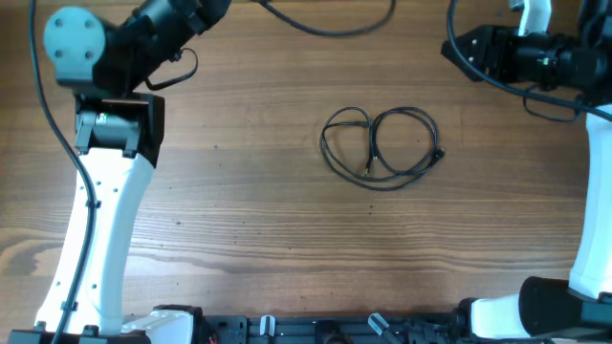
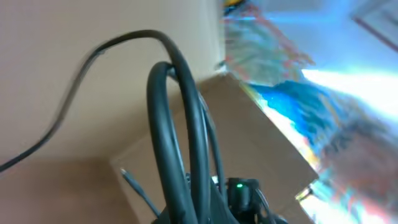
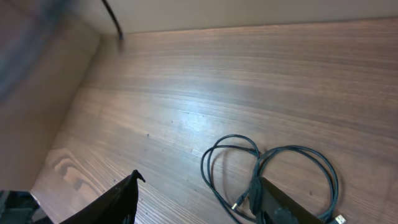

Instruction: Untangle cables

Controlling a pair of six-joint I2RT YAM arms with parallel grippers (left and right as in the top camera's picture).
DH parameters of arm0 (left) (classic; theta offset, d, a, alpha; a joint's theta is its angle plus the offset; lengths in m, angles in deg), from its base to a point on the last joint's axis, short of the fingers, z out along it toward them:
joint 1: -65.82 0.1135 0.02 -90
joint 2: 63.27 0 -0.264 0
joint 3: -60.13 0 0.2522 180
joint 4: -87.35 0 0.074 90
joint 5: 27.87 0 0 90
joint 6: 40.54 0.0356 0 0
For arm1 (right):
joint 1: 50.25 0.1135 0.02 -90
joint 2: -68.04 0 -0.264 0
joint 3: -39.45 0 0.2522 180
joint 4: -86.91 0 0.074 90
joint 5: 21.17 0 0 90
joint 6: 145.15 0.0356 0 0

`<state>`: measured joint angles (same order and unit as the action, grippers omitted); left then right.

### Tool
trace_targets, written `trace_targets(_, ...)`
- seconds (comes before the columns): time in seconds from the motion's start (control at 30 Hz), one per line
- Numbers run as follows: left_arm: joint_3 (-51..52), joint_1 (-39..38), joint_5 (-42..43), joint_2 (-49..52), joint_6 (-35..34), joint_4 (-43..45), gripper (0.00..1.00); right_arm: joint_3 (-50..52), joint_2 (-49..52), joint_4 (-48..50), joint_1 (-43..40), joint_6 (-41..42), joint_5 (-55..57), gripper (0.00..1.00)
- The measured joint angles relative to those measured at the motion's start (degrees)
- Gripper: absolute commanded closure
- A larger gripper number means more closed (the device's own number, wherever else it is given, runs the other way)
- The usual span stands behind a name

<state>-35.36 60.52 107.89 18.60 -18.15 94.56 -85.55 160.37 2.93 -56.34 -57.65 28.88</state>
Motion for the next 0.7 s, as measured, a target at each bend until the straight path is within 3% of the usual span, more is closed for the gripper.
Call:
trace_targets(0.13, 0.0, -0.6, 0.6, 0.2, 4.5, -15.9, 0.96, 0.0, 0.0, 0.2, 0.0, 0.0, -0.1, 0.4)
trace_targets(0.2, 0.1, -1.8, 0.5, 0.7, 11.8, -26.1, 0.96, 0.0, 0.0, 0.1, 0.6, 0.0, -0.1, 0.37)
trace_targets(0.3, 0.2, -3.3, 0.4, 1.6, 21.7, -33.9, 0.96, 0.0, 0.1, 0.3, 2.8, 0.0, -0.1, 0.36)
trace_targets(0.37, 0.3, -4.1, 0.4, 1.6, 26.6, -36.0, 0.96, 0.0, 0.1, 1.0, 6.2, 0.0, -0.1, 0.35)
trace_targets(0.53, 0.3, -4.8, -0.7, 1.6, 31.3, -38.1, 0.96, 0.0, 0.7, 3.8, 14.6, 0.0, -0.2, 0.33)
trace_targets(0.7, 0.2, -5.3, -5.2, 1.6, 29.0, -42.1, 0.96, 0.0, 2.8, 6.7, 21.5, -2.5, -0.1, 0.33)
